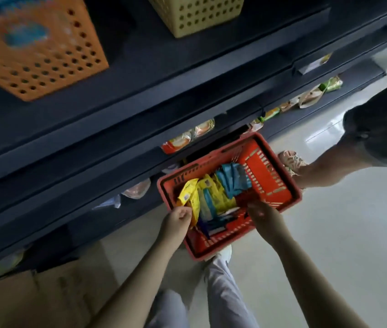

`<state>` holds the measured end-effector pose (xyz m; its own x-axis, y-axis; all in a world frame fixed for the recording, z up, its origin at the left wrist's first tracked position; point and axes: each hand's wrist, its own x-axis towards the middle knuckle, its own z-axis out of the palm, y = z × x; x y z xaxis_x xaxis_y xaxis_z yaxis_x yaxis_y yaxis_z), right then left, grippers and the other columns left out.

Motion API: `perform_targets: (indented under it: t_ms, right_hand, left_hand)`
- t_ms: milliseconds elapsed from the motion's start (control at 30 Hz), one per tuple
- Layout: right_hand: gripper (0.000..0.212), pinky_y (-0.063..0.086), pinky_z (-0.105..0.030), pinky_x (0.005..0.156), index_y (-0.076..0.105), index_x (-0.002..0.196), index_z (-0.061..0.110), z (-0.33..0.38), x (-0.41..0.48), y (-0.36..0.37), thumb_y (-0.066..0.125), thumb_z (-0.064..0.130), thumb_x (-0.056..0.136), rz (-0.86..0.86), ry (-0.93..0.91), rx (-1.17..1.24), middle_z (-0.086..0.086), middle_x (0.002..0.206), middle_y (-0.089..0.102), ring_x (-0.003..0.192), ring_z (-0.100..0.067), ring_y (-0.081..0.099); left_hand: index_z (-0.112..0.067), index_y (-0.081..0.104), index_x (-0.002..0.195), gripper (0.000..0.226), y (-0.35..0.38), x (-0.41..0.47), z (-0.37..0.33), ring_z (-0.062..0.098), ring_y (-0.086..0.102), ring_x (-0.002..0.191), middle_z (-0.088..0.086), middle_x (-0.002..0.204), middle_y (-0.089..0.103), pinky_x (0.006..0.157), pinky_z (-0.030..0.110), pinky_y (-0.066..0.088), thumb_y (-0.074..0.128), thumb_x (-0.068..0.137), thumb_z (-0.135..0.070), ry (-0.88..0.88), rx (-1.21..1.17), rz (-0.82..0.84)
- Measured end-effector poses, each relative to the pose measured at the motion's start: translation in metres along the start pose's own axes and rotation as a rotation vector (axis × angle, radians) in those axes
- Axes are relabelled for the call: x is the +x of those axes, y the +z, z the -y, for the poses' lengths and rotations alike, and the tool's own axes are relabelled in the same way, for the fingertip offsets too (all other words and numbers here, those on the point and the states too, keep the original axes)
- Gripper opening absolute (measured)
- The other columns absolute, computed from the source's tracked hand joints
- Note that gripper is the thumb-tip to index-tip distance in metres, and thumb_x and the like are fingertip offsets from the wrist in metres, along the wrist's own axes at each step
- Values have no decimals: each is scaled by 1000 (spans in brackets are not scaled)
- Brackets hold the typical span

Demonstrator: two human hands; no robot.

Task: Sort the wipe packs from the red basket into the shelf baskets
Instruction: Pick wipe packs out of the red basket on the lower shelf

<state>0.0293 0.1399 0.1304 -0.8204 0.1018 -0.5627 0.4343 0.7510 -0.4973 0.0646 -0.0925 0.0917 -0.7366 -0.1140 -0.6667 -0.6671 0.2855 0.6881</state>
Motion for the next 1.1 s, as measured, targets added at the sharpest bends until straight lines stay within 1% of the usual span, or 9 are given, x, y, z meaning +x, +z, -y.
perform_targets:
  t_ms: [100, 233, 333, 433, 533, 700, 867, 1000, 1100]
  right_hand:
    - [26, 48, -31, 86, 65, 119, 11, -31, 82, 19, 53, 12, 95, 46, 6, 22, -8, 119, 67, 108, -29, 63]
    - [30, 43, -27, 78, 60, 125, 13, -72, 183, 49, 56, 20, 95, -4, 51, 46, -12, 118, 67, 106, -31, 63]
    - [45, 47, -39, 94, 49, 138, 18, -99, 235, 70, 54, 33, 95, 21, 150, 92, -13, 133, 58, 119, -34, 56]
    - [51, 48, -42, 95, 47, 139, 21, -115, 267, 89, 55, 43, 93, 11, 230, 131, -11, 134, 58, 118, -33, 56]
    - [53, 47, -32, 90, 49, 137, 22, -118, 282, 103, 58, 47, 91, 5, 249, 187, -7, 133, 58, 117, -29, 57]
    - [64, 51, -34, 93, 55, 131, 19, -123, 293, 110, 78, 42, 76, -28, 350, 484, -2, 124, 64, 107, -23, 63]
    - [69, 56, -30, 78, 59, 127, 19, -125, 296, 110, 86, 38, 66, 7, 451, 743, -2, 115, 68, 93, -18, 67]
    - [43, 49, -18, 57, 61, 113, 17, -123, 292, 107, 81, 25, 76, -21, 433, 833, 2, 97, 67, 74, -6, 63]
    - [48, 52, -22, 61, 61, 115, 14, -116, 281, 93, 83, 18, 73, 7, 410, 825, 1, 97, 69, 77, -11, 65]
  left_hand:
    - [-18, 61, 120, 26, 43, 65, 7, 9, 54, 114, -10, 120, 56, 91, 24, 42, 50, 99, -28, -47, -25, -18]
    - [-23, 59, 112, 15, 101, 154, 12, 12, 55, 113, -7, 116, 57, 92, 26, 44, 52, 99, -24, -74, -129, -30]
    - [-16, 55, 128, 30, 140, 206, 6, 8, 52, 110, -8, 118, 54, 97, 29, 45, 51, 99, -24, -107, -157, 27]
    - [-17, 55, 129, 34, 163, 247, 7, 11, 54, 109, -9, 113, 56, 88, 26, 44, 56, 97, -28, -98, -153, -11]
    - [-15, 62, 122, 31, 171, 267, 14, 14, 59, 103, -8, 104, 60, 82, 24, 45, 60, 94, -28, -64, -78, -145]
    - [-18, 68, 112, 26, 186, 276, 23, 16, 58, 108, 1, 118, 63, 91, 32, 50, 64, 91, -34, 82, 144, -214]
    - [-19, 71, 100, 26, 194, 292, 6, 17, 63, 93, -3, 99, 69, 82, 35, 54, 70, 86, -40, -96, 79, -250]
    - [-22, 67, 77, 16, 198, 298, 5, 22, 67, 87, 2, 90, 73, 78, 37, 56, 72, 84, -36, -176, 11, -273]
    - [-21, 66, 81, 15, 193, 286, 7, 20, 64, 90, 2, 97, 70, 77, 34, 53, 71, 85, -35, -149, -75, -204]
